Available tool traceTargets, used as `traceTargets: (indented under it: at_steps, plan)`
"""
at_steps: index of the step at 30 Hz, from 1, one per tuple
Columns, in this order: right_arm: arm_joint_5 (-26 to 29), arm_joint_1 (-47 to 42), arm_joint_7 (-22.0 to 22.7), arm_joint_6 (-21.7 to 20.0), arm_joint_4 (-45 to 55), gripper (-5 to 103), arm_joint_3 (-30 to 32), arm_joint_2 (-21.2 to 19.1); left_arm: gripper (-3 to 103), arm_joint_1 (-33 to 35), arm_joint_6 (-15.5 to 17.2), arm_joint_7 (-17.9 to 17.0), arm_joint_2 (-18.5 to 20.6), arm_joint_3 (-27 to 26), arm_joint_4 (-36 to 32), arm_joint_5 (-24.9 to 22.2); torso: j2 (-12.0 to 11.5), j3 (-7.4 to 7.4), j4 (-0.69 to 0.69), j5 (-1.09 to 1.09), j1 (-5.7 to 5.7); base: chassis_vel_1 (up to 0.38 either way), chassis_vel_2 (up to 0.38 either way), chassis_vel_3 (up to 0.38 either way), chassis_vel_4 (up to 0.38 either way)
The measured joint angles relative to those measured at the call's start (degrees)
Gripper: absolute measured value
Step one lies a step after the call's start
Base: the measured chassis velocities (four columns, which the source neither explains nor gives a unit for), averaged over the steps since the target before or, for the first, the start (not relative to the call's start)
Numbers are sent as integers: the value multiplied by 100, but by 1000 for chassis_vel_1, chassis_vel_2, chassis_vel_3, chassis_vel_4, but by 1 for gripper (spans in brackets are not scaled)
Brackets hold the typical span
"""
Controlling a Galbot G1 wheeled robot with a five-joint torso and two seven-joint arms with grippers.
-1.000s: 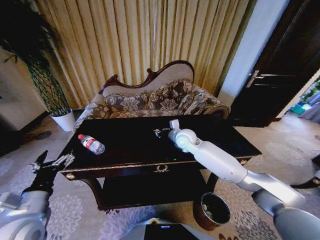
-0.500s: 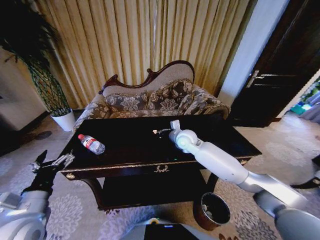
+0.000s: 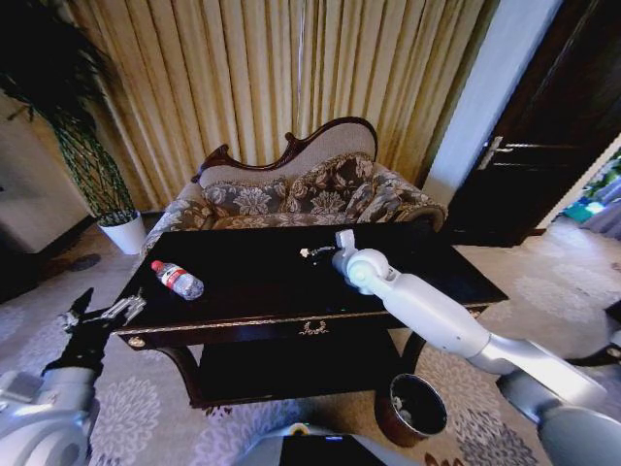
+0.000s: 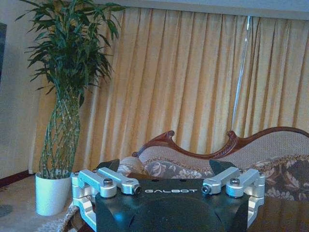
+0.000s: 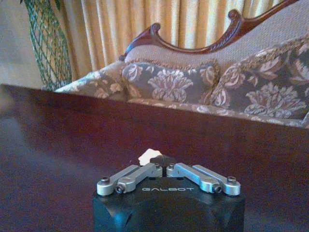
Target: Move to the front of the table and place the trash on the table into the trash bin.
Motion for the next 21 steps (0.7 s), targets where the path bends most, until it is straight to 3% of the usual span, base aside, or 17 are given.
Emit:
traceTargets:
  at_steps: [21]
  plan:
    - [-150, -429, -23, 317, 410, 0, 937, -478, 100, -120, -1, 12, 68, 22, 0, -55, 0, 0, 0, 0, 0, 0, 0, 0, 0]
